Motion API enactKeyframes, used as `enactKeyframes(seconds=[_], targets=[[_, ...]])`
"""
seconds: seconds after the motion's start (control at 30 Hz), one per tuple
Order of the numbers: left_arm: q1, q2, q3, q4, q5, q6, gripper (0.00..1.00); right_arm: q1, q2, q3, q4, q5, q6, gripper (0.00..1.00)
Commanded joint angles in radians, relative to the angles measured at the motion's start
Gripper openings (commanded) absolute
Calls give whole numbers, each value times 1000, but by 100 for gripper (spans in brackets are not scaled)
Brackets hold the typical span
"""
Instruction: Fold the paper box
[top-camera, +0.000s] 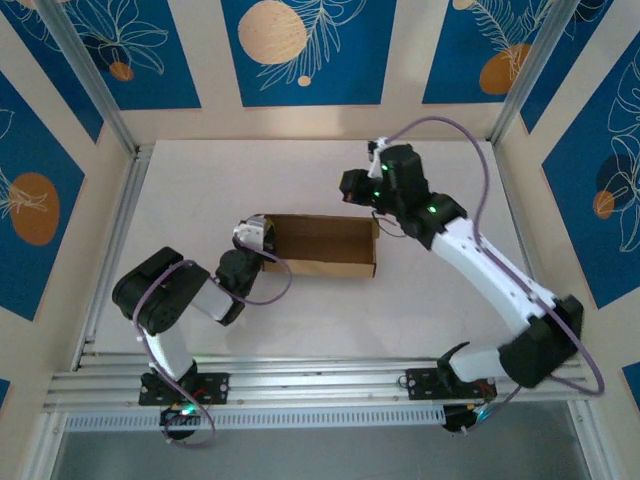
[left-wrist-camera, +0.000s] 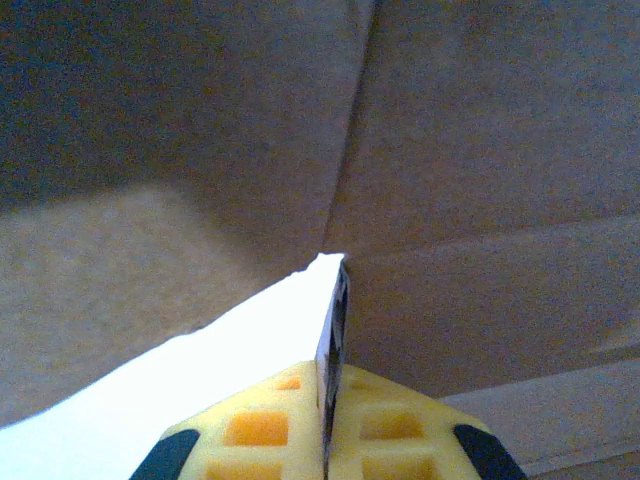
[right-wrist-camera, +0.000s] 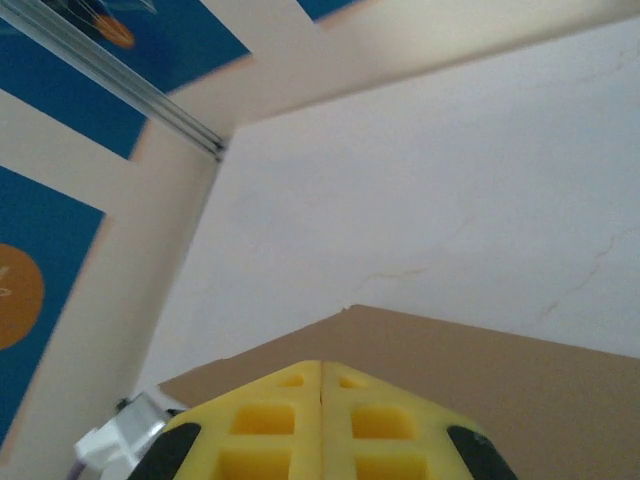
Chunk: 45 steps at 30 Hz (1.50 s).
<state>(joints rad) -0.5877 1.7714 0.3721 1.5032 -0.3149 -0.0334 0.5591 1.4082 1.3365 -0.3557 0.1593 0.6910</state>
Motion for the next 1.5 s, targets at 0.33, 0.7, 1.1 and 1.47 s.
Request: enactKeyframes(seconds=[0.33, 0.7, 1.1, 1.47], targets=[[-34, -29, -34, -97, 56, -62, 25, 67, 211, -72, -25, 66, 100, 0], [-43, -156, -151, -97, 51, -192, 54, 69, 219, -169, 50, 77, 89, 0], [-42, -584, -223, -492, -65, -325, 56, 70, 216, -200, 53, 74, 54, 0], [-16, -950, 87, -1325, -371, -293, 58, 117, 278, -238, 17, 92, 7, 0]])
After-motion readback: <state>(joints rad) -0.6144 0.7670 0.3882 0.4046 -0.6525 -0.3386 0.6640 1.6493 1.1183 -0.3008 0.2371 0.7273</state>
